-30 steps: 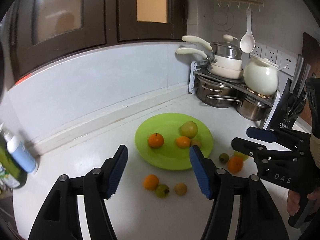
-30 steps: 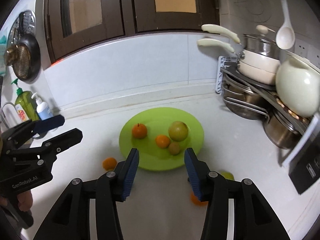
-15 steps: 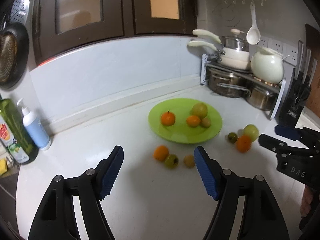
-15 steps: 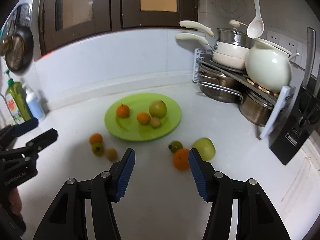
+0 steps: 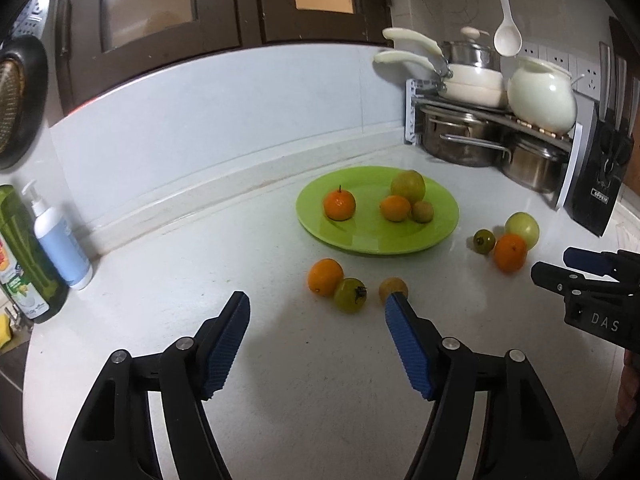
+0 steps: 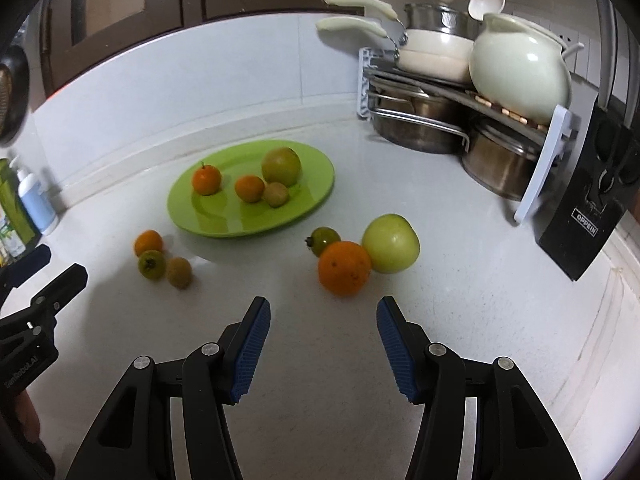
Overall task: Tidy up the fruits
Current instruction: 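Withdraw both tools and move toward the fruits beside the plate, then grasp the green-orange fruit with the left tool while the right tool grasps an orange, then carry the held fruits over the green plate with both tools, then open both tools to drop the fruits onto the green plate, then withdraw both tools from the plate toward the loose fruits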
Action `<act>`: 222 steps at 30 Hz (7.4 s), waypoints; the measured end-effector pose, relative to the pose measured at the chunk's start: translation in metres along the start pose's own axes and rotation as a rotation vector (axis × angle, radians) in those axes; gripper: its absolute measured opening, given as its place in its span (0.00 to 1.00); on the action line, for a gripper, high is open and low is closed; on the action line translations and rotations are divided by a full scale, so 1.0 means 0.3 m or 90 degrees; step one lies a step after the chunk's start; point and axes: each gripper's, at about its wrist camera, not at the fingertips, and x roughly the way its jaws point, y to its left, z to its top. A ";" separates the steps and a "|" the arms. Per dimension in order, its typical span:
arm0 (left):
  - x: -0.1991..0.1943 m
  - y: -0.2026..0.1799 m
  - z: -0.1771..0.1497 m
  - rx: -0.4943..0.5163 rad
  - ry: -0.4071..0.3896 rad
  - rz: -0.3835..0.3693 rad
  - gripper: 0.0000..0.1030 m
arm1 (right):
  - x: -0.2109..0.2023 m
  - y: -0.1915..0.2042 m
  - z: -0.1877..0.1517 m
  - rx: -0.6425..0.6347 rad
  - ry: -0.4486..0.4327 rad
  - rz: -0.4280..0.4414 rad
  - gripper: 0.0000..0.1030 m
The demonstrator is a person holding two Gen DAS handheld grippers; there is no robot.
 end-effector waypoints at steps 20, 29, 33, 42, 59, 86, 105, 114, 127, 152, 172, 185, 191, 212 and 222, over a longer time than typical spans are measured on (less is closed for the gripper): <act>0.252 -0.048 0.004 0.032 0.073 -0.038 0.38 | 0.180 -0.051 0.036 0.016 0.043 0.001 0.55; 0.288 -0.063 0.009 0.047 0.093 -0.041 0.33 | 0.217 -0.072 0.053 0.020 0.046 0.006 0.54; 0.300 -0.074 0.013 0.051 0.100 -0.043 0.32 | 0.230 -0.080 0.059 0.026 0.047 0.014 0.54; 0.317 -0.073 0.013 0.053 0.116 -0.040 0.27 | 0.247 -0.086 0.065 0.023 0.051 0.014 0.42; 0.242 -0.058 0.035 0.037 0.079 -0.055 0.27 | 0.164 -0.057 0.069 -0.003 0.031 0.040 0.41; 0.097 -0.023 0.205 0.053 -0.053 -0.079 0.27 | 0.029 0.063 0.232 -0.094 -0.074 0.102 0.41; 0.247 0.010 0.474 0.066 -0.057 -0.126 0.27 | 0.216 0.158 0.537 -0.113 -0.050 0.159 0.41; 0.388 -0.036 0.546 0.100 0.004 -0.147 0.27 | 0.411 0.160 0.647 -0.103 0.039 0.178 0.41; 0.667 -0.043 0.518 0.100 0.136 -0.180 0.27 | 0.578 0.177 0.659 -0.116 0.111 0.170 0.41; 0.642 -0.001 0.499 0.088 0.131 -0.157 0.41 | 0.568 0.184 0.632 -0.127 0.101 0.155 0.46; 0.224 0.088 0.439 0.054 0.028 -0.127 0.62 | 0.109 0.202 0.515 -0.128 -0.046 0.147 0.51; 0.059 0.151 0.350 0.078 -0.015 -0.121 0.68 | -0.055 0.279 0.371 -0.116 -0.085 0.126 0.52; 0.007 0.169 0.293 0.111 -0.026 -0.129 0.71 | -0.107 0.298 0.306 -0.090 -0.090 0.108 0.52; 0.202 0.212 0.133 0.186 0.051 -0.207 0.71 | 0.036 0.381 0.113 -0.009 0.025 0.072 0.52; 0.334 0.197 0.119 0.209 0.076 -0.239 0.70 | 0.140 0.397 0.076 0.015 0.068 0.072 0.52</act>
